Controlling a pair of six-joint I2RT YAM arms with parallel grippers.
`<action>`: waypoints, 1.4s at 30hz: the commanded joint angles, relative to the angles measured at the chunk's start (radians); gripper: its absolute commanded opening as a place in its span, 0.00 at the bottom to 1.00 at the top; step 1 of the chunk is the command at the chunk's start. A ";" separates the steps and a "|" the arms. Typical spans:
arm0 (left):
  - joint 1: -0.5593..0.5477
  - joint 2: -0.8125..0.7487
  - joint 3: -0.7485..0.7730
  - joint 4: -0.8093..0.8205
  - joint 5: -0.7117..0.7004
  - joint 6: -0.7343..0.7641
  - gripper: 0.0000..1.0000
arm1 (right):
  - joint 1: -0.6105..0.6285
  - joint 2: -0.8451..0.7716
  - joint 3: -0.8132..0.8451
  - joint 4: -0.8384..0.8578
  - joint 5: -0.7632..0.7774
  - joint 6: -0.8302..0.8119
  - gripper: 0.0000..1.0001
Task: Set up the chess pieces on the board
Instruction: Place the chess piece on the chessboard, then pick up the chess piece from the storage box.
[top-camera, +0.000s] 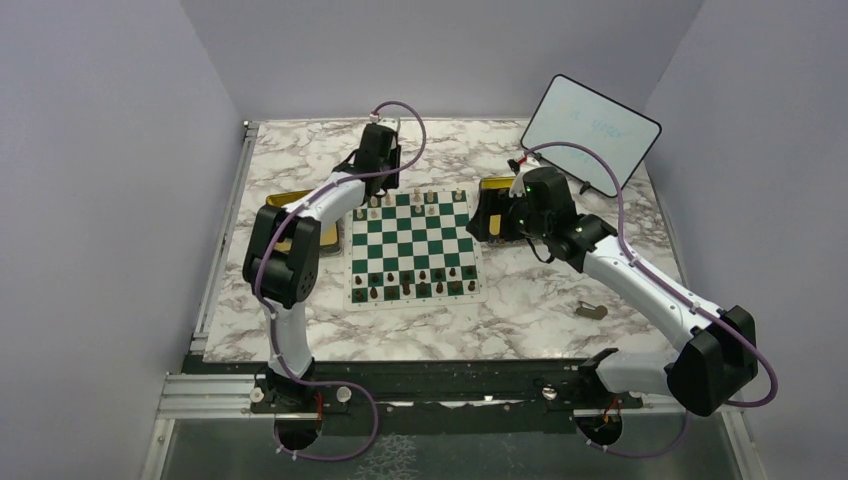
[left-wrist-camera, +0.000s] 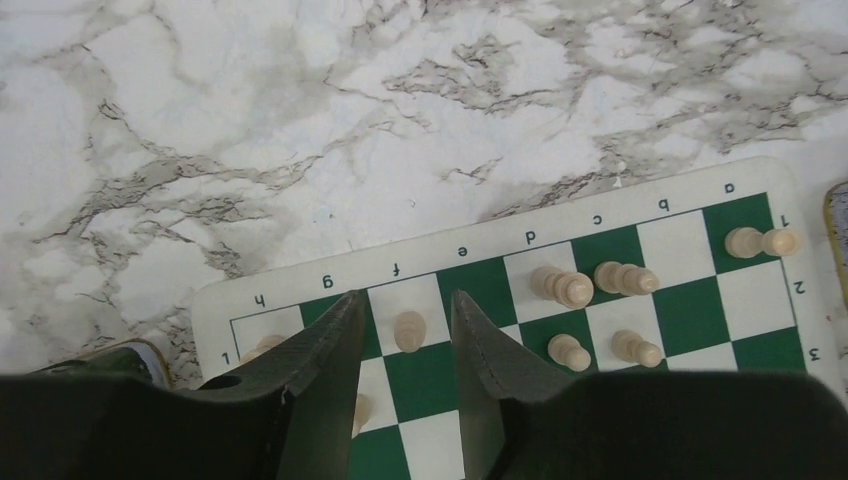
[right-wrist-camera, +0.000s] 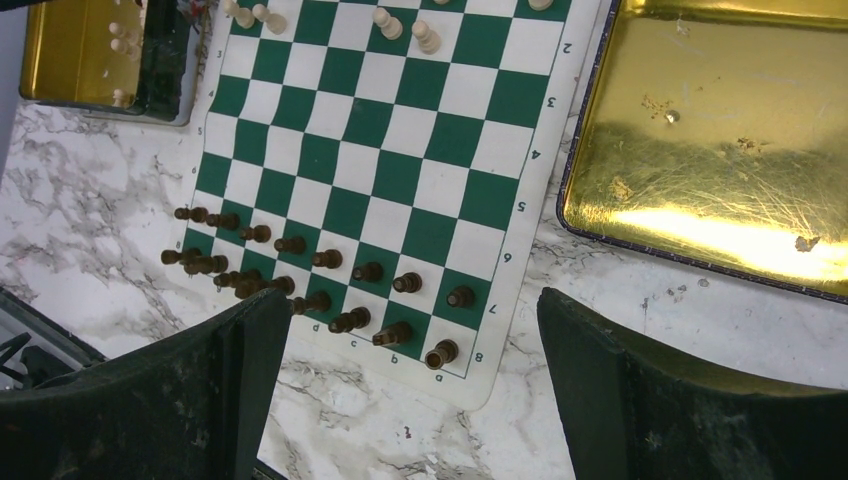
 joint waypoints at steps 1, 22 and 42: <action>-0.002 -0.103 0.045 -0.072 -0.034 -0.023 0.39 | -0.006 -0.031 0.012 -0.008 0.015 -0.001 1.00; 0.293 -0.393 -0.237 -0.135 -0.103 -0.136 0.35 | -0.006 -0.022 -0.009 0.034 -0.030 0.013 1.00; 0.389 -0.260 -0.282 -0.206 -0.045 -0.141 0.35 | -0.006 -0.035 -0.016 0.038 -0.030 0.016 1.00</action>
